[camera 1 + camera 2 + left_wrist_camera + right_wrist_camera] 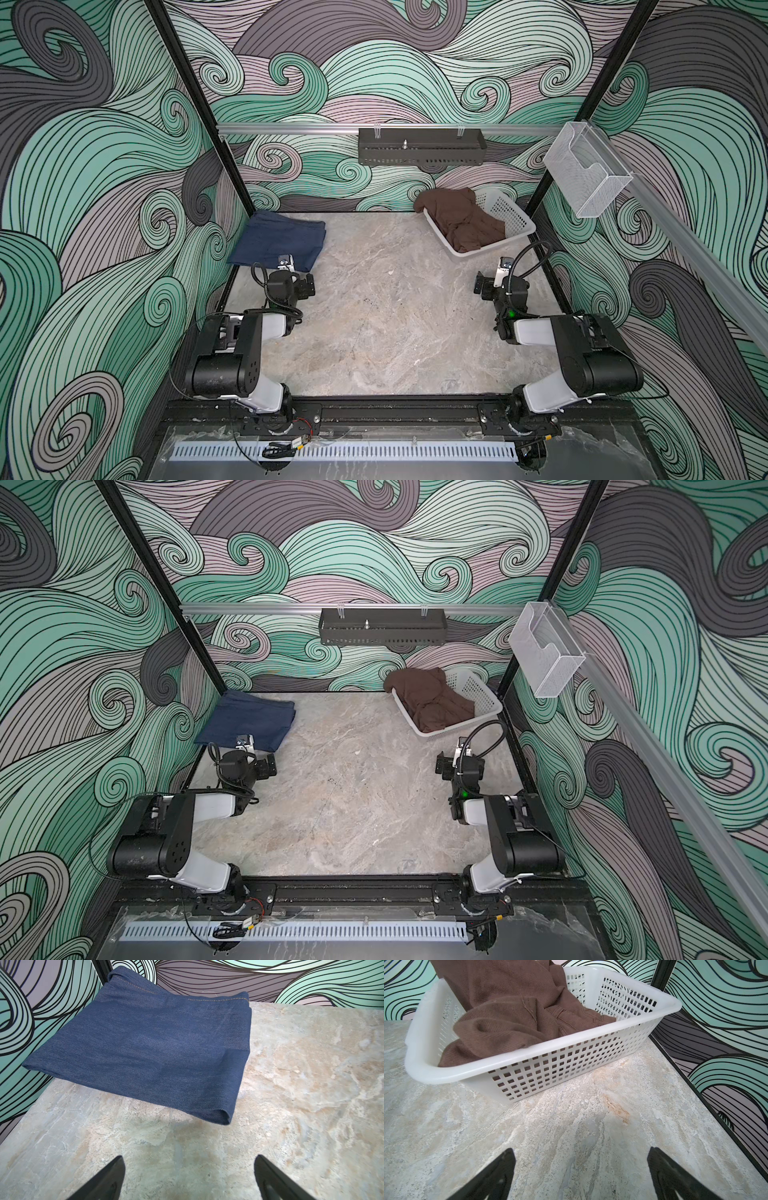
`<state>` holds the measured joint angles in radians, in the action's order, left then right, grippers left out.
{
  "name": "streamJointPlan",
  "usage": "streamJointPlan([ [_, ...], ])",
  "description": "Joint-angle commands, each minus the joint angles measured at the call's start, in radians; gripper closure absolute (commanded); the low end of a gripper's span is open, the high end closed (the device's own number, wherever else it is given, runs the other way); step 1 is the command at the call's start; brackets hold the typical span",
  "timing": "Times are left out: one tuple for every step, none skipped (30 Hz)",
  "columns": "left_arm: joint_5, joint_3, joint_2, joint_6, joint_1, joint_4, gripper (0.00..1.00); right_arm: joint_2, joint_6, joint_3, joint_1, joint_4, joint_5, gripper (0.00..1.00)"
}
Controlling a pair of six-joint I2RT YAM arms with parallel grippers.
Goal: Fold and stack the trousers
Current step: Reset both arms
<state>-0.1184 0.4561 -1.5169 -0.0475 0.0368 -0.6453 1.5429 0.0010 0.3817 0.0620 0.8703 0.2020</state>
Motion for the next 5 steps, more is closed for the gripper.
streamJointPlan([
  [0.013, 0.019, -0.010, 0.011, 0.006, -0.011, 0.01, 0.000, -0.007, 0.012, -0.005, 0.000, -0.005, 0.01],
  [0.013, 0.018, -0.008, 0.011, 0.006, -0.012, 0.01, -0.001, -0.007, 0.012, -0.005, 0.001, -0.004, 0.01],
  [0.013, 0.018, -0.010, 0.011, 0.006, -0.012, 0.01, -0.001, -0.007, 0.011, -0.005, 0.002, -0.004, 0.01],
  [0.013, 0.019, -0.009, 0.011, 0.006, -0.011, 0.01, -0.001, -0.007, 0.011, -0.005, 0.001, -0.004, 0.01],
  [0.013, 0.019, -0.009, 0.012, 0.006, -0.011, 0.01, -0.001, -0.006, 0.011, -0.005, 0.003, -0.004, 0.01],
])
